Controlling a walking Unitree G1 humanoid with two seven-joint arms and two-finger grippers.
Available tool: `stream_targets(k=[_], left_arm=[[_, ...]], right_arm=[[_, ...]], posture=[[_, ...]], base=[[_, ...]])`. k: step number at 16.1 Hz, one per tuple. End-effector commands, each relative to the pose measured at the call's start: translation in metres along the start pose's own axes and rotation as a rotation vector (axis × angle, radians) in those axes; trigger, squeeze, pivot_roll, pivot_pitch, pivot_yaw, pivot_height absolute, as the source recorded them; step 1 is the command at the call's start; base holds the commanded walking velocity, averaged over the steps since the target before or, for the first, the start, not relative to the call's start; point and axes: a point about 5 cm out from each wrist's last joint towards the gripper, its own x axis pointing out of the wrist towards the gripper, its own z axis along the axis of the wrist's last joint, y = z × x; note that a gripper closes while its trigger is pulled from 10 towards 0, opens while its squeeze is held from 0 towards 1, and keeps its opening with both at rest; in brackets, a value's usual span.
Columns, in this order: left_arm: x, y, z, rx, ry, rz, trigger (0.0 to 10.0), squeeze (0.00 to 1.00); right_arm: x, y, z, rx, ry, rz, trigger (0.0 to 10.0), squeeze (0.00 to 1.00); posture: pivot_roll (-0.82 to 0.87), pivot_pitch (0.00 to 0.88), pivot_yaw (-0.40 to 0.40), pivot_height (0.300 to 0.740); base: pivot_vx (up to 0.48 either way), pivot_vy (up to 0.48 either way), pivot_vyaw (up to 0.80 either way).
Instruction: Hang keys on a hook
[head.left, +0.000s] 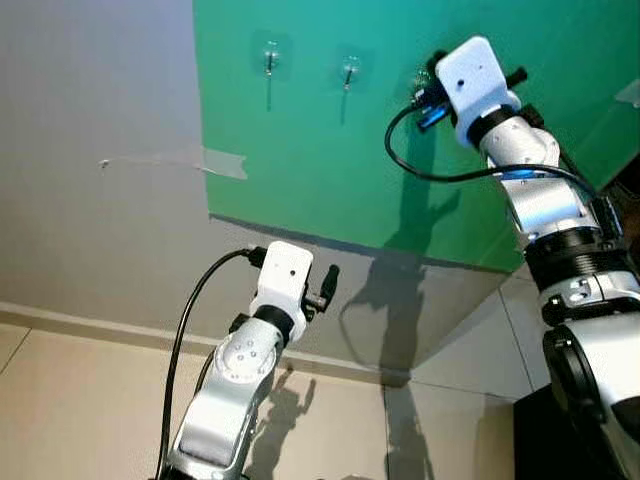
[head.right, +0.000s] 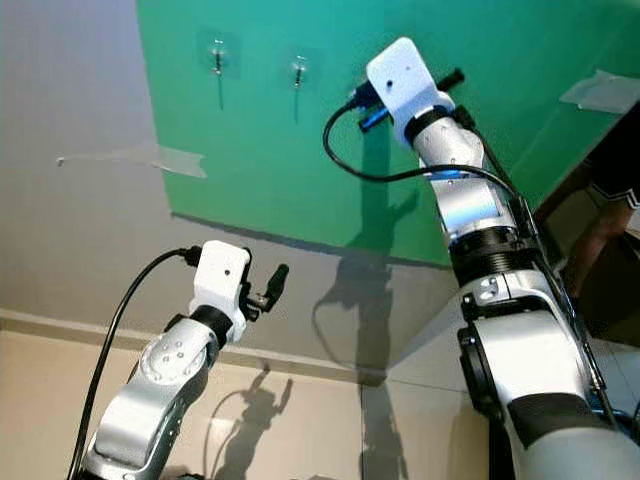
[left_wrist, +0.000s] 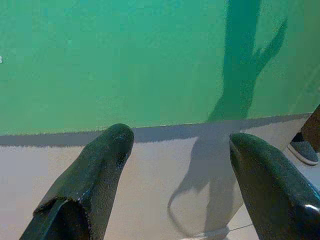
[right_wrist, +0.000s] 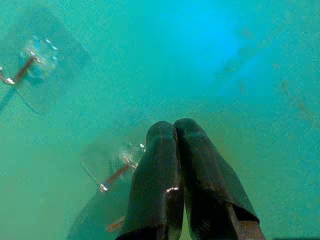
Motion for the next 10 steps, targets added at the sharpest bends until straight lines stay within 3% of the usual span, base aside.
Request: stream_targets(k=[1, 8, 9, 10], left_arm=[[0.001, -0.008, 0.005, -0.006, -0.017, -0.037, 10.0, 0.0], [-0.001, -0.009, 0.004, -0.011, -0.012, -0.026, 10.0, 0.0], [-0.003, -0.007, 0.003, -0.011, -0.008, -0.014, 10.0, 0.0], [-0.003, -0.007, 0.003, -0.011, -0.007, -0.011, 10.0, 0.0]], right_arm=[[0.001, 0.006, -0.004, -0.02, 0.01, 0.03, 10.0, 0.0], [0.003, 0.033, -0.018, -0.004, 0.053, 0.101, 10.0, 0.0], [-0.003, 0.047, -0.024, 0.017, 0.054, 0.142, 10.0, 0.0], [-0.003, 0.05, -0.024, 0.022, 0.051, 0.149, 10.0, 0.0]], posture=[[0.13, 0.0, -0.2, 0.74], [0.14, 0.0, -0.215, 0.74], [0.16, 0.0, -0.22, 0.74], [0.16, 0.0, -0.22, 0.74]], base=[[0.0, 0.0, 0.0], [0.0, 0.0, 0.0], [0.0, 0.0, 0.0], [0.0, 0.0, 0.0]])
